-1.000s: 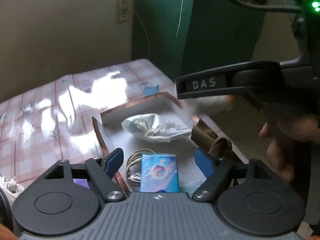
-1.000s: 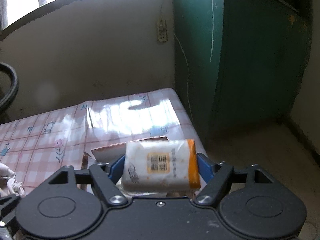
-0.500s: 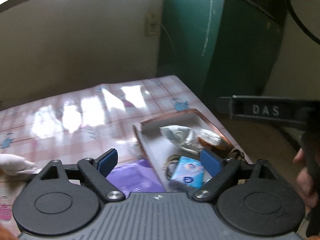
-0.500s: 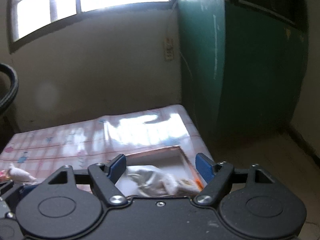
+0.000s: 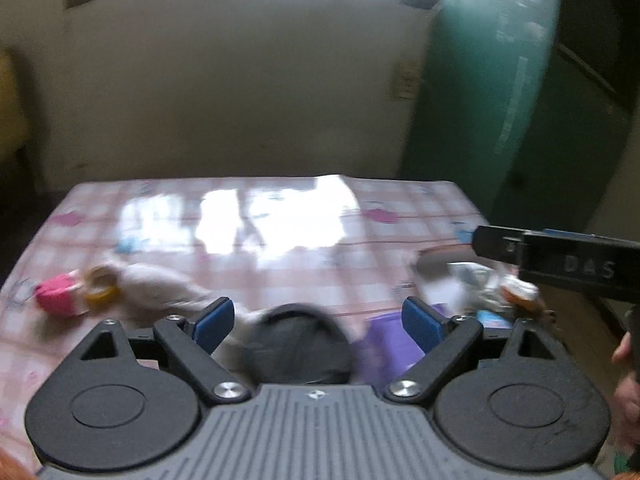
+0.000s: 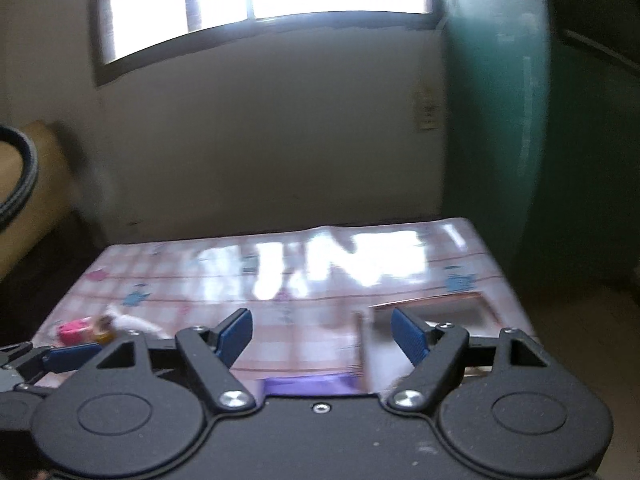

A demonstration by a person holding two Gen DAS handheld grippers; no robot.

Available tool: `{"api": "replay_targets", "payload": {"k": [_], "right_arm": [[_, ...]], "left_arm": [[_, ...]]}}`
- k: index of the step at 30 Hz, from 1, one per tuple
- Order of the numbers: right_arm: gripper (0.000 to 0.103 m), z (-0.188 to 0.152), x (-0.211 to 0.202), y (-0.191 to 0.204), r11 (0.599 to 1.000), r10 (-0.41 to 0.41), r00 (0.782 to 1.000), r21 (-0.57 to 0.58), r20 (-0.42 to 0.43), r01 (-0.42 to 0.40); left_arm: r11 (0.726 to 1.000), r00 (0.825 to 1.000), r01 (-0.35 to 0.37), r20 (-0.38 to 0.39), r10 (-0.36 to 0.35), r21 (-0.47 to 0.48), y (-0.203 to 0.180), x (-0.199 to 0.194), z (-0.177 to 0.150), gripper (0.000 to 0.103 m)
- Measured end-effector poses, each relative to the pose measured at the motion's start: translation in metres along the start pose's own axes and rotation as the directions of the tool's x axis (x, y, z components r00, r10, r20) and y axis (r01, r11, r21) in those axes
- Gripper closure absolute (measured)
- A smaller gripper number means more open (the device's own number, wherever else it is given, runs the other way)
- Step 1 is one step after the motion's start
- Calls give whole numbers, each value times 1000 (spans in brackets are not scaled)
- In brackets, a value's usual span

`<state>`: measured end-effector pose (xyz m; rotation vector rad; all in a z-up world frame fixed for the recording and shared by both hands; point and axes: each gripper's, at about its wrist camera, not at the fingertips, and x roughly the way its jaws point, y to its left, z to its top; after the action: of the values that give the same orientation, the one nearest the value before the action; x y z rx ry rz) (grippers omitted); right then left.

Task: Organize soft objects
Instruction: 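Return both tools to the table toward the pink sock and white towel, then grasp the pink sock with the left tool while the right tool grasps the white towel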

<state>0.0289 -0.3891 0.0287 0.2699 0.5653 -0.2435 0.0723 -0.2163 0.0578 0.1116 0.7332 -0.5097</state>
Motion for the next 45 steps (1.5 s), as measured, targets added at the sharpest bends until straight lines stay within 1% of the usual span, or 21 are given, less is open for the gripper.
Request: {"api": "replay_targets", "payload": {"k": [3, 7, 10, 14, 19, 21, 23, 24, 26, 28, 29, 31, 33, 34, 37, 39, 40, 42, 43, 44, 45], "right_arm": [[13, -2, 8, 30, 998, 53, 998, -26, -20, -53], [13, -7, 22, 71, 992, 107, 993, -68, -55, -110], [13, -10, 37, 100, 985, 141, 986, -85, -90, -149], [13, -15, 61, 145, 972, 199, 971, -98, -135, -213], [13, -20, 92, 203, 955, 239, 955, -135, -177, -264], [13, -20, 107, 218, 951, 246, 948, -138, -201, -277], [13, -20, 125, 229, 950, 254, 939, -125, -230, -288], [13, -19, 135, 234, 953, 244, 936, -119, -252, -280], [13, -18, 156, 243, 957, 200, 935, -146, -292, -250], [13, -18, 178, 252, 947, 155, 926, -214, -344, -238], [13, -17, 188, 255, 940, 135, 918, -244, -374, -237], [13, -15, 208, 264, 921, 110, 899, -297, -423, -252], [12, -15, 223, 272, 896, 88, 887, -353, -454, -270], [12, -14, 231, 276, 883, 66, 885, -387, -461, -267], [11, -19, 252, 289, 828, 3, 884, -495, -468, -265], [11, -24, 265, 293, 803, -31, 877, -535, -479, -263], [11, -27, 273, 293, 805, -36, 869, -530, -493, -267], [12, -30, 285, 290, 829, -22, 850, -485, -526, -278], [16, -31, 289, 289, 845, 0, 843, -452, -538, -288], [23, -32, 290, 287, 856, 23, 837, -421, -547, -299], [35, -32, 291, 283, 873, 55, 833, -378, -550, -307]], "left_arm": [[997, 998, -57, -3, 57, -41, 34, -3, -4, 9], [982, 988, -152, -28, 150, -108, 87, -2, -12, 9], [961, 974, -224, -58, 218, -163, 130, 1, -19, 9], [928, 950, -311, -96, 297, -207, 179, 6, -24, 9], [909, 931, -363, -116, 346, -203, 220, 19, -25, 9], [912, 931, -364, -113, 348, -191, 233, 28, -24, 9], [920, 934, -355, -111, 341, -165, 245, 38, -24, 9], [925, 936, -349, -109, 336, -148, 250, 44, -25, 9], [937, 942, -330, -108, 319, -113, 260, 58, -22, 8], [951, 951, -299, -108, 291, -76, 269, 73, -19, 8], [957, 955, -286, -101, 280, -54, 272, 78, -17, 8], [963, 960, -270, -79, 269, 0, 274, 89, -14, 8], [967, 965, -248, -68, 252, 62, 275, 100, -11, 7], [967, 968, -236, -69, 242, 92, 275, 105, -10, 2], [968, 975, -203, -56, 213, 150, 276, 118, -10, 1], [970, 979, -184, -53, 195, 162, 277, 127, -11, 3], [970, 980, -178, -55, 189, 167, 277, 130, -11, 9], [975, 985, -144, -69, 157, 167, 277, 134, -13, 31], [979, 987, -129, -80, 142, 155, 278, 136, -13, 51], [983, 987, -120, -89, 134, 142, 278, 139, -15, 56], [986, 989, -116, -80, 126, 121, 279, 137, -16, 60]]}}
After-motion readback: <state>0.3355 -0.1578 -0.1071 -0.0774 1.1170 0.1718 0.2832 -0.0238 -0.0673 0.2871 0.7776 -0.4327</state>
